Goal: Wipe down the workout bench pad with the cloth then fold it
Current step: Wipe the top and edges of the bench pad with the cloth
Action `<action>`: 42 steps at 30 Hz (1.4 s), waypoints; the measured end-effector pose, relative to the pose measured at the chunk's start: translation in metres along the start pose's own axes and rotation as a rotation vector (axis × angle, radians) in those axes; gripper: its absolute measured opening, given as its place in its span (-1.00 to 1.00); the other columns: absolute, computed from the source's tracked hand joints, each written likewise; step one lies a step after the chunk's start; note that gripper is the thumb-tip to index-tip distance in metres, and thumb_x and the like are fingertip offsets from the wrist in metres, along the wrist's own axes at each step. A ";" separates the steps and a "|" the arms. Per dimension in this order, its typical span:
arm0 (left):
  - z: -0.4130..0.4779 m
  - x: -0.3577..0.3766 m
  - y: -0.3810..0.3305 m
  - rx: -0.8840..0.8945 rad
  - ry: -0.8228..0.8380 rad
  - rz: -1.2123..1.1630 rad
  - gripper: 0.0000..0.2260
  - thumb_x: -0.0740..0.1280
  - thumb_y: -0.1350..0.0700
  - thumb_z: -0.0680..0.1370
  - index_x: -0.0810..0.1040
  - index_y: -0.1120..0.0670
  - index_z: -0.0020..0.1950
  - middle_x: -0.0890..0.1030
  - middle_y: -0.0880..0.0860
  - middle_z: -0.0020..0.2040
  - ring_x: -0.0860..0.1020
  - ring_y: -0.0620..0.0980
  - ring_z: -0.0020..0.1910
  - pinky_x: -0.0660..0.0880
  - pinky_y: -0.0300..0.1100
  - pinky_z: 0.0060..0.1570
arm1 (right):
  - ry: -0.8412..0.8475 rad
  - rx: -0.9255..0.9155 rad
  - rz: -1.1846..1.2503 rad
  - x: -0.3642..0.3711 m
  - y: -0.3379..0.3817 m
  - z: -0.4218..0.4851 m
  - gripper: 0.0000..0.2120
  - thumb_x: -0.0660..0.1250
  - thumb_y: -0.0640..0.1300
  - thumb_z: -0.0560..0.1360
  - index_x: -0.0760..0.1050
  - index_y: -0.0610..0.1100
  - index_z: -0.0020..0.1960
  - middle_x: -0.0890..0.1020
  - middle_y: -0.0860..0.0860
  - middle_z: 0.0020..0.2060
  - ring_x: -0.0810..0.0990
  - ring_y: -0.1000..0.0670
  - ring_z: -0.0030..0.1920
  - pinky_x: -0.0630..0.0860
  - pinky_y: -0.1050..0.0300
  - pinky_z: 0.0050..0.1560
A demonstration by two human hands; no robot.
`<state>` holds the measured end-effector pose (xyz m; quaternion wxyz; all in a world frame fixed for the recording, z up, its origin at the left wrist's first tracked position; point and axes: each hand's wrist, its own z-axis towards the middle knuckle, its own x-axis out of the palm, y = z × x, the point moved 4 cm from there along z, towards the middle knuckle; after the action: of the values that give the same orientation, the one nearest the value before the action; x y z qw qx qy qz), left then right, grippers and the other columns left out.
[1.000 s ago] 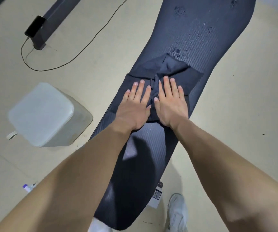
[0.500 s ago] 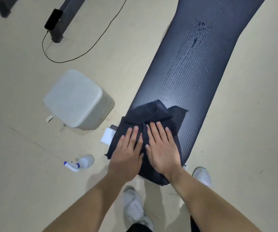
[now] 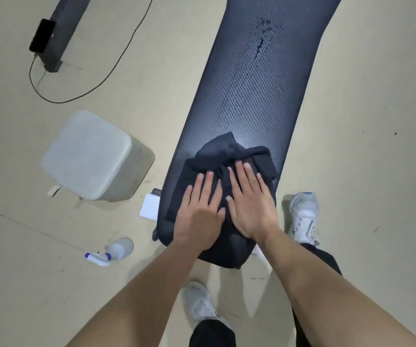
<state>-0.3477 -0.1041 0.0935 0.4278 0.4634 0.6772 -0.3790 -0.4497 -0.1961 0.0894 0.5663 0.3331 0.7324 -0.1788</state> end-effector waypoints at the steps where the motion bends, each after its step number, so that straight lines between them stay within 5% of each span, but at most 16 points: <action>1: 0.018 -0.004 -0.003 -0.003 -0.017 0.003 -0.42 -0.02 -0.09 0.66 0.08 0.13 0.64 -0.02 0.20 0.64 -0.01 0.20 0.62 0.09 0.15 0.55 | -0.005 0.004 0.000 -0.005 -0.012 0.014 -0.36 -0.13 0.08 0.64 -0.10 -0.18 0.63 0.00 -0.15 0.64 -0.03 -0.13 0.64 0.00 -0.11 0.59; 7: 0.103 -0.028 -0.007 -0.026 -0.067 0.024 -0.40 -0.11 -0.13 0.64 -0.03 0.09 0.65 -0.11 0.16 0.65 -0.09 0.15 0.63 0.02 0.12 0.57 | -0.052 0.012 0.027 -0.032 -0.066 0.083 -0.37 -0.08 0.08 0.64 -0.06 -0.15 0.65 0.02 -0.13 0.64 -0.02 -0.12 0.64 -0.01 -0.11 0.60; 21: 0.336 -0.108 -0.010 0.084 -0.153 0.058 -0.42 -0.03 -0.13 0.65 0.15 0.11 0.62 0.10 0.18 0.63 0.09 0.18 0.61 0.09 0.13 0.53 | -0.129 0.078 0.095 -0.102 -0.188 0.269 -0.36 -0.02 0.07 0.64 -0.06 -0.13 0.65 -0.04 -0.09 0.65 -0.08 -0.08 0.64 -0.07 -0.11 0.61; 28: 0.462 -0.160 0.000 0.060 -0.094 0.031 -0.38 -0.19 -0.14 0.61 0.01 0.07 0.65 -0.06 0.12 0.66 -0.07 0.12 0.63 -0.06 0.09 0.56 | -0.147 0.078 0.100 -0.146 -0.241 0.384 -0.38 -0.07 0.05 0.66 -0.10 -0.14 0.65 -0.08 -0.08 0.65 -0.13 -0.06 0.64 -0.14 -0.07 0.61; 35: 0.539 -0.189 0.011 0.057 -0.128 0.077 -0.44 -0.07 -0.08 0.64 0.21 0.12 0.60 0.16 0.18 0.62 0.12 0.19 0.60 0.16 0.18 0.50 | -0.143 0.051 0.088 -0.172 -0.272 0.459 -0.39 -0.10 0.05 0.67 -0.12 -0.13 0.65 -0.10 -0.06 0.65 -0.15 -0.06 0.64 -0.13 -0.08 0.61; 42: 0.540 -0.187 0.010 -0.056 -0.041 -0.006 -0.43 -0.14 -0.14 0.68 -0.19 0.00 0.64 -0.27 0.06 0.64 -0.27 0.07 0.61 -0.20 0.08 0.57 | -0.082 0.006 0.012 -0.175 -0.274 0.464 -0.42 -0.16 0.07 0.69 -0.16 -0.11 0.65 -0.15 -0.09 0.65 -0.18 -0.10 0.64 -0.16 -0.11 0.61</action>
<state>-0.1768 -0.6495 0.0788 0.4534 0.4414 0.6799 -0.3705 -0.2852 -0.7385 0.0866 0.5959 0.3319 0.7059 -0.1911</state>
